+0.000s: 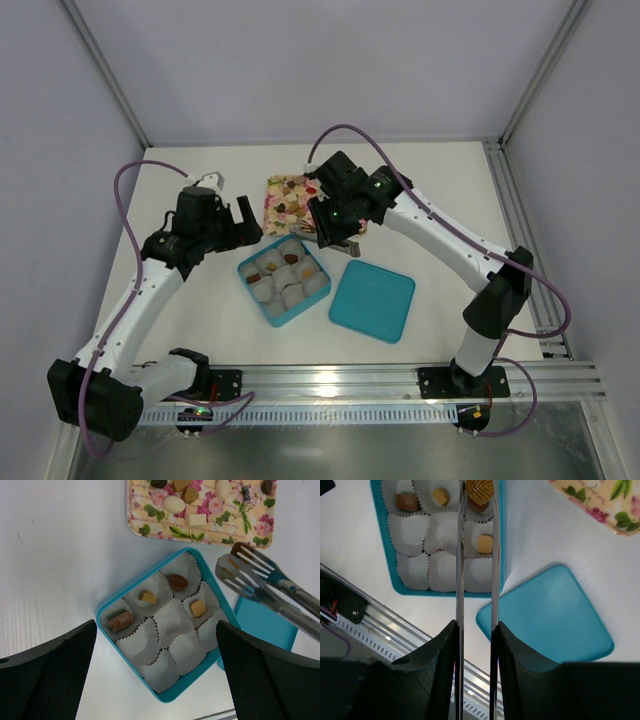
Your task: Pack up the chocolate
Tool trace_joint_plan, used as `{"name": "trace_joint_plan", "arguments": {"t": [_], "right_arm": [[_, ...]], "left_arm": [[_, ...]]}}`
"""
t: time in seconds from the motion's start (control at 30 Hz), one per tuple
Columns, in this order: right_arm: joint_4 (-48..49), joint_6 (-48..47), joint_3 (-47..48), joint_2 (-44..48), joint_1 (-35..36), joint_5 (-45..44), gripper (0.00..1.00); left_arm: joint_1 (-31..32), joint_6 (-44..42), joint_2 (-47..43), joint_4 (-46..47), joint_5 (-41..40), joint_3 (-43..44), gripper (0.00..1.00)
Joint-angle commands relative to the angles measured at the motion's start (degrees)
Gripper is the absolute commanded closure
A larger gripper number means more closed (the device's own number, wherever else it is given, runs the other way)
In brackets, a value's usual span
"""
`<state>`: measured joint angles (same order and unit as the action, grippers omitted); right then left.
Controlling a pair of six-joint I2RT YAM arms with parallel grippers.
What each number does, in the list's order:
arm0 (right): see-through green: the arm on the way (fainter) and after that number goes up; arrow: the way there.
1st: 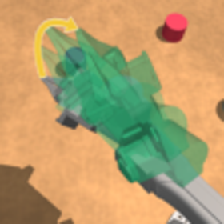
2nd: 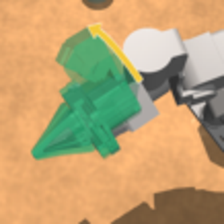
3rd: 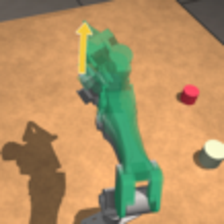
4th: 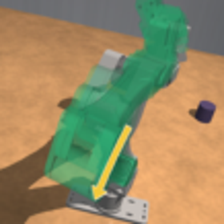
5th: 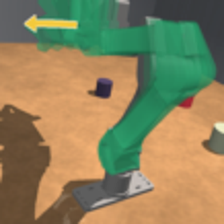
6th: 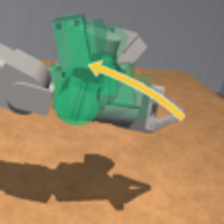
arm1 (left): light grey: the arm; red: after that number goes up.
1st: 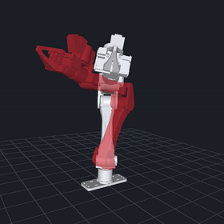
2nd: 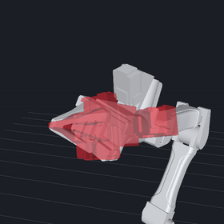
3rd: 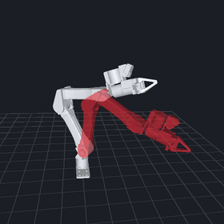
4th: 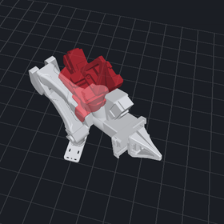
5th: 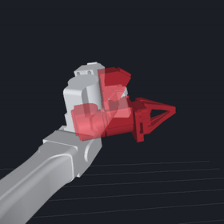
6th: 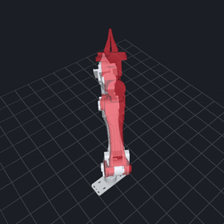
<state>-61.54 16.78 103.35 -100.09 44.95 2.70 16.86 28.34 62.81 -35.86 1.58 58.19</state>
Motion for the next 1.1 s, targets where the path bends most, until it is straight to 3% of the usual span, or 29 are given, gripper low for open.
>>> {"name": "trace_joint_plan", "arguments": {"t": [0.0,0.4,1.07], "right_arm": [[-0.4,3.2,2.4,1.6,2.7,-1.3,0.63],[-0.2,6.0,-1.2,1.2,9.3,-2.3,0.62],[2.5,6.2,-3.7,-3.4,12.5,-1.6,0.62]], "left_arm": [[0.4,0.3,-1.9,0.8,-0.2,-0.4,0.00],[0.6,0.5,-1.4,0.8,0.2,-0.4,0.00],[0.6,0.5,-1.0,0.9,0.9,-0.4,0.00]]}}
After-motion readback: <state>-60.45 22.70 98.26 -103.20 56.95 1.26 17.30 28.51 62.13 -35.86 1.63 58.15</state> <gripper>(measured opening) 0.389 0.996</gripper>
